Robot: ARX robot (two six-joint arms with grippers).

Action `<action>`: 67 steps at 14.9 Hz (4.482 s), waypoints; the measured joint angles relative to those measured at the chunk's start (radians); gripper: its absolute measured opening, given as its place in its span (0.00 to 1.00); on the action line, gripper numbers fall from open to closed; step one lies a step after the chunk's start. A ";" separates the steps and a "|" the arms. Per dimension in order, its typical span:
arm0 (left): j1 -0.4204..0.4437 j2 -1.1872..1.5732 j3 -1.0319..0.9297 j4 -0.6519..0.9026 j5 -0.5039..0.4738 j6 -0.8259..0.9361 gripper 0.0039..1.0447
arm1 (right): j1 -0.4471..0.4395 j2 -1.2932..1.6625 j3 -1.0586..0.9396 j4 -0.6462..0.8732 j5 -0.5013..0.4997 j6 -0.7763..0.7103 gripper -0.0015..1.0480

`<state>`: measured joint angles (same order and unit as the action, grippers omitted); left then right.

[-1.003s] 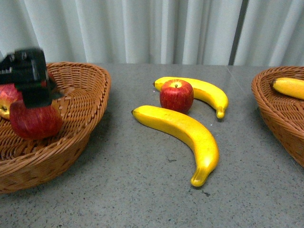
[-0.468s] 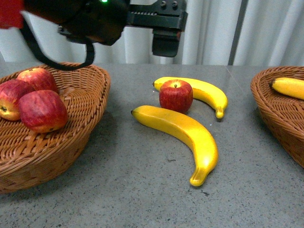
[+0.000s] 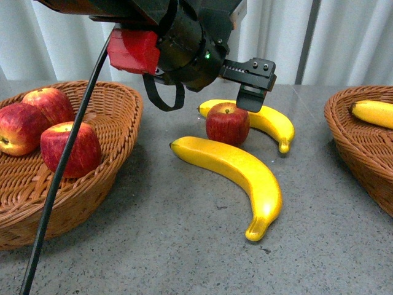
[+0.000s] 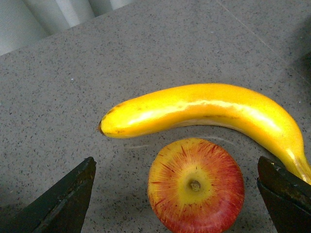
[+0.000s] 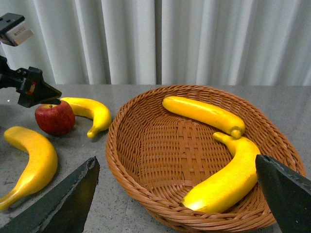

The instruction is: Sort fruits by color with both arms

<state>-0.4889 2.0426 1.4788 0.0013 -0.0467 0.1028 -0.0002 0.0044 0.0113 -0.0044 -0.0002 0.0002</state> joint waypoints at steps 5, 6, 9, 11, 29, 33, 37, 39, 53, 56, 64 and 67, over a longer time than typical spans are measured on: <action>0.018 0.060 0.013 0.028 0.045 0.037 0.94 | 0.000 0.000 0.000 0.000 0.000 0.000 0.94; 0.022 0.080 0.031 0.022 0.070 0.037 0.94 | 0.000 0.000 0.000 0.000 0.000 0.000 0.94; 0.023 0.135 0.065 0.006 0.097 0.047 0.94 | 0.000 0.000 0.000 0.000 0.000 0.000 0.94; 0.021 0.162 0.072 -0.002 0.119 0.056 0.83 | 0.000 0.000 0.000 0.000 0.000 0.000 0.94; 0.293 -0.214 -0.334 0.150 -0.095 -0.234 0.65 | 0.000 0.000 0.000 0.000 0.000 0.000 0.94; 0.295 -0.224 -0.361 0.167 -0.082 -0.234 0.96 | 0.000 0.000 0.000 0.000 0.000 0.000 0.94; 0.235 -0.499 -0.544 0.368 -0.046 -0.169 0.94 | 0.000 0.000 0.000 0.000 0.000 0.000 0.94; 0.203 -0.719 -0.678 0.431 -0.063 -0.103 0.94 | 0.000 0.000 0.000 0.000 0.000 0.000 0.94; 0.491 -1.660 -1.420 0.321 0.045 -0.101 0.01 | 0.000 0.000 0.000 0.000 0.000 0.000 0.94; 0.487 -1.737 -1.442 0.272 0.047 -0.101 0.01 | 0.000 0.000 0.000 0.000 0.000 0.000 0.94; 0.487 -1.846 -1.466 0.196 0.047 -0.102 0.01 | 0.000 0.000 0.000 0.000 0.000 0.000 0.94; 0.487 -1.997 -1.466 -0.011 0.047 -0.102 0.01 | 0.000 0.000 0.000 0.000 0.000 0.000 0.94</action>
<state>-0.0021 0.0460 0.0132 -0.0093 0.0006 0.0010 -0.0002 0.0044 0.0109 -0.0048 0.0002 -0.0002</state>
